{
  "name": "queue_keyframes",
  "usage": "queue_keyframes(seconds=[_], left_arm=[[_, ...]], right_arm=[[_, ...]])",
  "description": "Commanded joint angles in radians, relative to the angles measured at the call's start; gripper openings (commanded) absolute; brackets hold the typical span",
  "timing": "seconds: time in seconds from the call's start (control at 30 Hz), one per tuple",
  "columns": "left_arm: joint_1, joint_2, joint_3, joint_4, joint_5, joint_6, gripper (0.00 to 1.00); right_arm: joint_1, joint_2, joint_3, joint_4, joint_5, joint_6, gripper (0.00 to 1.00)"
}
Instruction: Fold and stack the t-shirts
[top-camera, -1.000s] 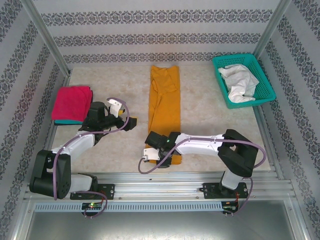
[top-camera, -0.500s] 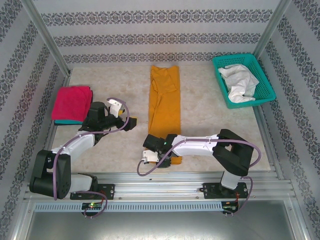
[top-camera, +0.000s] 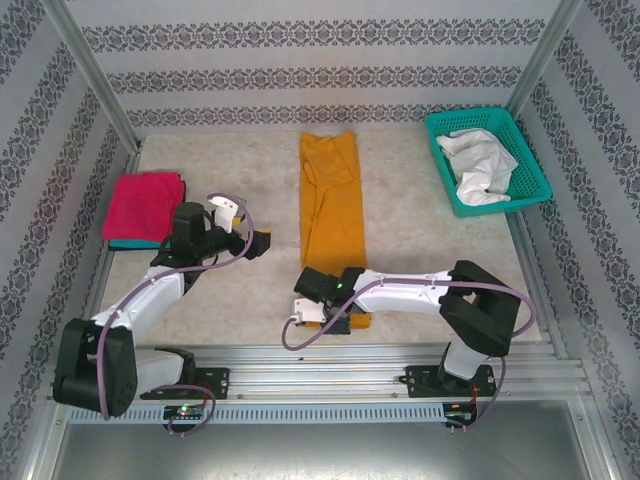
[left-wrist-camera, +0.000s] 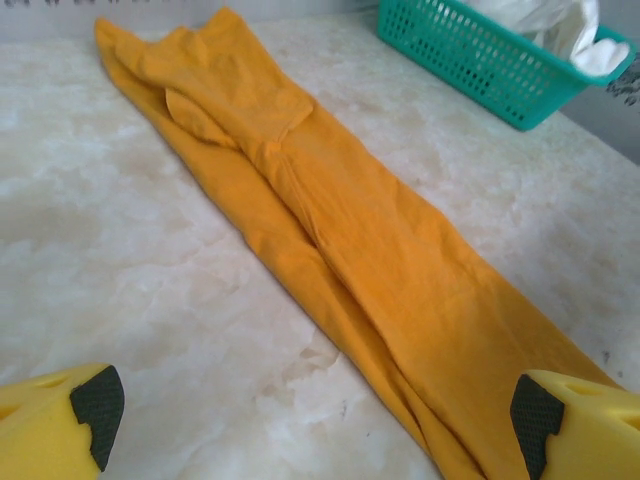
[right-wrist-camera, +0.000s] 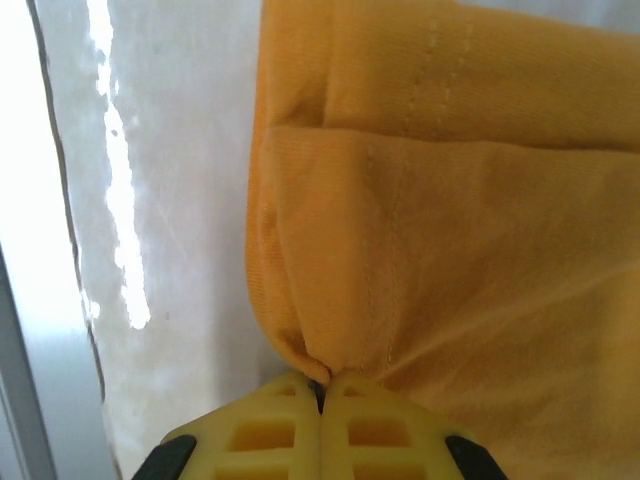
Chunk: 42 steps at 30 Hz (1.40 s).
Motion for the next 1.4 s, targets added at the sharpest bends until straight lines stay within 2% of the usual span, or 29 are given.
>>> queue_keyframes(seconds=[0.0,0.2,0.43,0.63,0.97,1.37], left_arm=[[0.016,-0.076,0.104,-0.215,-0.010,0.060,1.00],[0.014,-0.158,0.165,-0.501,-0.055,0.243,1.00],[0.016,-0.237,0.197,-0.701,-0.051,0.294,1.00],[0.014,-0.277,0.166,-0.747,-0.007,0.380,1.00],[0.014,-0.266,0.146,-0.734,0.033,0.394,1.00],[0.015,-0.251,0.162,-0.740,0.053,0.387,1.00]], right_arm=[[-0.032,-0.079,-0.005,-0.063,-0.016,-0.004,0.00],[-0.111,-0.104,0.074,-0.138,-0.020,-0.083,0.00],[-0.221,-0.052,0.192,-0.147,0.017,-0.170,0.00],[-0.297,0.014,0.312,-0.152,0.016,-0.258,0.00],[-0.425,0.163,0.525,-0.155,0.062,-0.348,0.00],[-0.488,0.316,0.728,-0.123,0.063,-0.394,0.00]])
